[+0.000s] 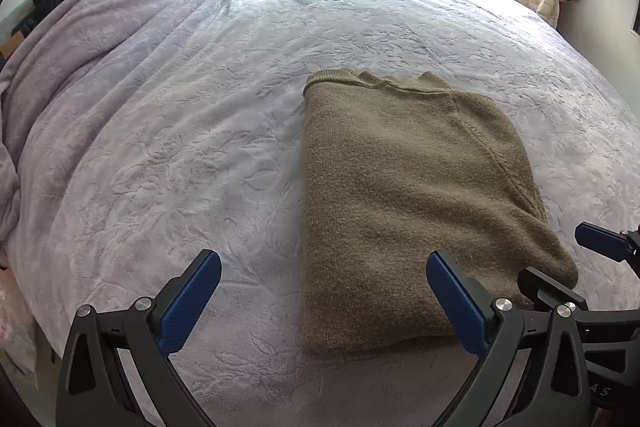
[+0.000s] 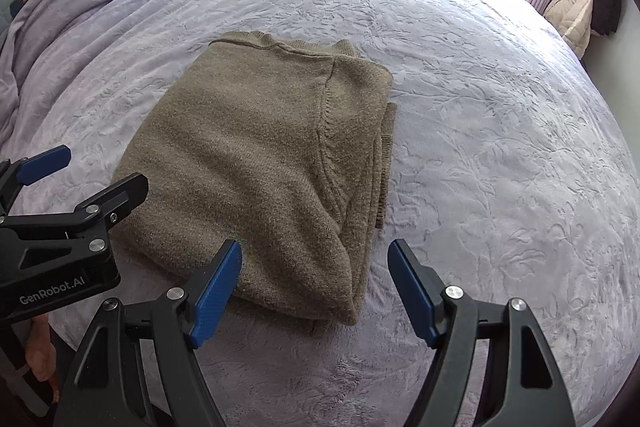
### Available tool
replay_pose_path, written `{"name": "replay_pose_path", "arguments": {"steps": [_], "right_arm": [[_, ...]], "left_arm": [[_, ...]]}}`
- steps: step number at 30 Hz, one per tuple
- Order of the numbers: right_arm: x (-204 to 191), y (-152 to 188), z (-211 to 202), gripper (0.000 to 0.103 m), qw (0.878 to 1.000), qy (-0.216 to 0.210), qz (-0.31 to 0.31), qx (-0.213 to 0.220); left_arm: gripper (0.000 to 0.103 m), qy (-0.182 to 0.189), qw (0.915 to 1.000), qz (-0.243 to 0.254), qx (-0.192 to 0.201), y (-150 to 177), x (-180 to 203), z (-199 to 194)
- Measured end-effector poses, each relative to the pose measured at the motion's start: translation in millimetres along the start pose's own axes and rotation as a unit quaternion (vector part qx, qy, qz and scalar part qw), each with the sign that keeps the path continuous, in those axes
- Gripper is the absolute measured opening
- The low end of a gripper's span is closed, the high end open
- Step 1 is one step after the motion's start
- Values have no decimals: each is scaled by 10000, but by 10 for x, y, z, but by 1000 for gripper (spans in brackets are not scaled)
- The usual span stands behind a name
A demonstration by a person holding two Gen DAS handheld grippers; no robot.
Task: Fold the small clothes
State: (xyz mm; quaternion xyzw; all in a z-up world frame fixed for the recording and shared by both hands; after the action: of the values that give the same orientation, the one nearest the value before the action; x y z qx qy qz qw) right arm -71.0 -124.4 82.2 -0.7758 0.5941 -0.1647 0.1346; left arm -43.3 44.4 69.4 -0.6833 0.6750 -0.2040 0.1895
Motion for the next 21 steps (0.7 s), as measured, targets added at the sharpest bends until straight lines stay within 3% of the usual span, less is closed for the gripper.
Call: {"name": "replay_pose_path", "arguments": {"steps": [4,7,21], "right_arm": [[-12,10,-1,78,10000,25,-18,-14],[-4,17,3,78,10000,8,-16,-21],[-35,45,26,78,10000,25,-69,-65]], "left_arm": [[103,-122,9999,-38,-73,8,2,-9],[103,58,9998,-110,-175,3,-12,-2],[103,9,9992,-127,-368,40,-13,49]]}}
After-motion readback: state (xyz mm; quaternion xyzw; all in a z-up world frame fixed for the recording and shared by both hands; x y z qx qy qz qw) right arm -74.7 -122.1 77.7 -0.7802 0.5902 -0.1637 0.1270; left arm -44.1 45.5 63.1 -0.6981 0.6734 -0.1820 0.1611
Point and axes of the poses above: each gripper's, at about its wrist camera, not at the fingertips, and z roughly the way its jaws point, x to its right, y to its underside, the point moved 2 cm from there along z, roughly the way its jaws point, and after that the axes turned 5 degrees about -z, right-handed, at the moved point
